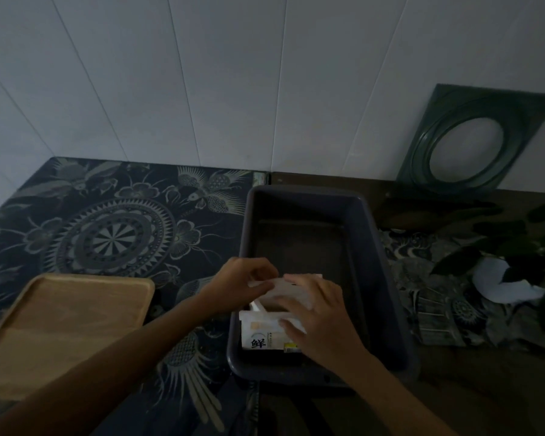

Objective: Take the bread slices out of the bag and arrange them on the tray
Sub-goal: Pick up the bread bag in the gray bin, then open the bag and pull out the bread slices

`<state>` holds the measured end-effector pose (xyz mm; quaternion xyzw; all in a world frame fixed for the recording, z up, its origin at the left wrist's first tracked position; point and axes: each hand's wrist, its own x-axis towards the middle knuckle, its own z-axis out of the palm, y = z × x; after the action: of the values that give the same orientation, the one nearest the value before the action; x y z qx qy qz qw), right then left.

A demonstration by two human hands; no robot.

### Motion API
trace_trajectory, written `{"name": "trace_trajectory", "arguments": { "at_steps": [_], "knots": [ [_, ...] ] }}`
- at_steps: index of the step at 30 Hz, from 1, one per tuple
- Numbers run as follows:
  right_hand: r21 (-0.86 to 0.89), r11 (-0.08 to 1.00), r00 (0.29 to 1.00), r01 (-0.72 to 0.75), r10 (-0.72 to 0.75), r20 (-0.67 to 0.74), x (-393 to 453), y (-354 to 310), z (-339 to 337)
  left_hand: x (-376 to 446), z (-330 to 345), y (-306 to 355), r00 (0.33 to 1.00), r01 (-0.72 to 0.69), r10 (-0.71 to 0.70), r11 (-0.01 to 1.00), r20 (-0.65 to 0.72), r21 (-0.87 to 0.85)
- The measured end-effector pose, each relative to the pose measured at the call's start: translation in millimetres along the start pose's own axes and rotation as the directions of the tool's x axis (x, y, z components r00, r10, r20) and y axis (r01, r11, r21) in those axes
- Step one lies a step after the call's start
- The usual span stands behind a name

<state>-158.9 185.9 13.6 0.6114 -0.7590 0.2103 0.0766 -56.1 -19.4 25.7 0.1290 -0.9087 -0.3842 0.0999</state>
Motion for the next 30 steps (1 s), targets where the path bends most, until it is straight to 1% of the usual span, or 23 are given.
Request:
{"name": "trace_trajectory", "arguments": {
  "at_steps": [3, 6, 12, 16, 18, 20, 23, 25, 27, 30],
  "knots": [
    [-0.103, 0.994, 0.998, 0.040, -0.044, -0.036, 1, -11, 2, 8, -3, 1, 1.000, -0.009, 0.009, 1.000, 0.019, -0.003],
    [-0.150, 0.986, 0.995, 0.076, -0.084, -0.048, -4, -16, -3, 13, -5, 0, 1.000, -0.009, 0.009, 1.000, 0.011, 0.015],
    [-0.048, 0.994, 0.993, 0.098, -0.094, 0.073, -26, -28, -16, 16, -4, 0, 0.997, -0.014, 0.012, 1.000, -0.075, -0.017],
    [-0.050, 0.997, 0.979, 0.065, -0.054, 0.198, -41, -40, -26, 18, -4, 0, 0.991, 0.002, -0.004, 1.000, -0.135, -0.016],
    [-0.053, 0.997, 0.970, 0.051, -0.037, 0.238, -48, -46, -31, 19, -7, -1, 0.989, 0.015, -0.015, 1.000, -0.145, -0.004],
    [-0.061, 0.998, 0.966, 0.030, -0.014, 0.257, -53, -52, -36, 20, -9, -1, 0.986, 0.031, -0.024, 0.999, -0.167, 0.035],
    [-0.052, 0.998, 0.964, -0.029, 0.042, 0.262, -55, -58, -48, 17, -7, 3, 0.963, 0.106, -0.071, 0.986, -0.261, 0.125],
    [-0.045, 0.997, 0.959, -0.064, 0.074, 0.275, -56, -62, -54, 15, -3, 6, 0.948, 0.128, -0.075, 0.979, -0.310, 0.156],
    [-0.054, 0.994, 0.950, -0.099, 0.110, 0.293, -57, -65, -57, 13, -1, 7, 0.945, 0.120, -0.058, 0.977, -0.321, 0.176],
    [-0.060, 0.988, 0.924, -0.145, 0.157, 0.348, -56, -66, -57, 11, -2, 5, 0.947, 0.120, -0.069, 0.982, -0.314, 0.146]
  ]
}}
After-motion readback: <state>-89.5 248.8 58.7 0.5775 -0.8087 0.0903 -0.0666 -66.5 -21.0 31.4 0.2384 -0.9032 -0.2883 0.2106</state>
